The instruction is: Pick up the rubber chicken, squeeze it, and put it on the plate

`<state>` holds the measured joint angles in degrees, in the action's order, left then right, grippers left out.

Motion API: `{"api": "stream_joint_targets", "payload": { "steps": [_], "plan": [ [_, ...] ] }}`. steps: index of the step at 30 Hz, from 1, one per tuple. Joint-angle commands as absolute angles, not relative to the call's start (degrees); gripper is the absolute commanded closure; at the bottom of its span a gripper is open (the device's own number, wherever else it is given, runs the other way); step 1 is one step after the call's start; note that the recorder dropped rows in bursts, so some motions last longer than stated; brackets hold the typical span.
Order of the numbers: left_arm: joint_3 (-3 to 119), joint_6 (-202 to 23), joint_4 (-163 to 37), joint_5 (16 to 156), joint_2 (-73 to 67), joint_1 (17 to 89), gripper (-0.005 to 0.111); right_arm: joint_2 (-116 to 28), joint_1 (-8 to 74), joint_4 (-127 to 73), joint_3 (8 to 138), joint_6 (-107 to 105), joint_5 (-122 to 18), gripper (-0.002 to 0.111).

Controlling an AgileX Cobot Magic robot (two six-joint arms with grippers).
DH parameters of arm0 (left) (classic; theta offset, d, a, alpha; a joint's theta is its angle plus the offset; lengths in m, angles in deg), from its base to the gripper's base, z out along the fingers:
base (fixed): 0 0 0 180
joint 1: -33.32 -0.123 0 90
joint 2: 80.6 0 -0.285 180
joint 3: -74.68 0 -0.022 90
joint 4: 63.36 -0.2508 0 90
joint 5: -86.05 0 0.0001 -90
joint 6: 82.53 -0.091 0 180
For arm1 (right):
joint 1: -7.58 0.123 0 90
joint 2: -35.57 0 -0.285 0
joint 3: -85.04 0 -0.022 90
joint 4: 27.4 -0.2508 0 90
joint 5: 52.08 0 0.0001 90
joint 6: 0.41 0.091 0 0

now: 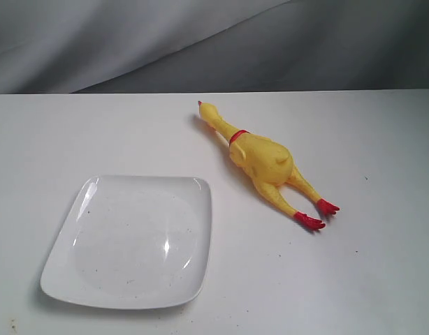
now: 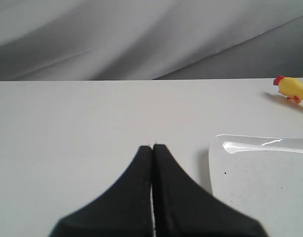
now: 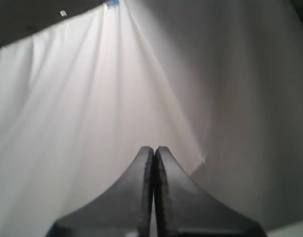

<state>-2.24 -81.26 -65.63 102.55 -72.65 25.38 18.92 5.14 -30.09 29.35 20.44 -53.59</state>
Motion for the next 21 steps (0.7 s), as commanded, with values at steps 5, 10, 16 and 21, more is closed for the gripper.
{"api": "stream_joint_targets", "payload": {
  "steps": [5, 10, 16, 21],
  "plan": [
    [-2.5, -81.3, -65.2, 102.4, -72.8, 25.3, 0.107, -3.6, 4.9, -36.7, 45.9, 14.1, -31.9, 0.108],
    [-2.5, -81.3, -65.2, 102.4, -72.8, 25.3, 0.107, -12.9, 4.9, -37.9, 49.6, 13.1, -38.5, 0.108],
    [-2.5, -81.3, -65.2, 102.4, -72.8, 25.3, 0.107, -19.1, 5.0, -27.4, 50.4, 8.1, -50.9, 0.108],
    [-2.5, -81.3, -65.2, 102.4, -72.8, 25.3, 0.107, -27.3, 8.5, -24.0, 55.4, -0.7, -34.6, 0.108]
  ]
}}
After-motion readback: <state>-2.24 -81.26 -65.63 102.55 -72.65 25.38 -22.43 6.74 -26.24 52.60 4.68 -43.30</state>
